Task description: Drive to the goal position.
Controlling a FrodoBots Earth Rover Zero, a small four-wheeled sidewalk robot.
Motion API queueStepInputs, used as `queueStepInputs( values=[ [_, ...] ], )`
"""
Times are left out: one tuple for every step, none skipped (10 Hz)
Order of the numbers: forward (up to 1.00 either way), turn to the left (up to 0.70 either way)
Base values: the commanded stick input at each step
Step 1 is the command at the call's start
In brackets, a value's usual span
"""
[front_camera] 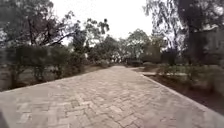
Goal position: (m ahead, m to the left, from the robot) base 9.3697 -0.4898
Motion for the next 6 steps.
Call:
queueStepInputs(
  values=[
    [0.7,0.02],
    [0.7,0.02],
    [0.7,0.02],
    [0.7,0.02],
    [0.7,0.02],
    [0.7,0.02]
  ],
)
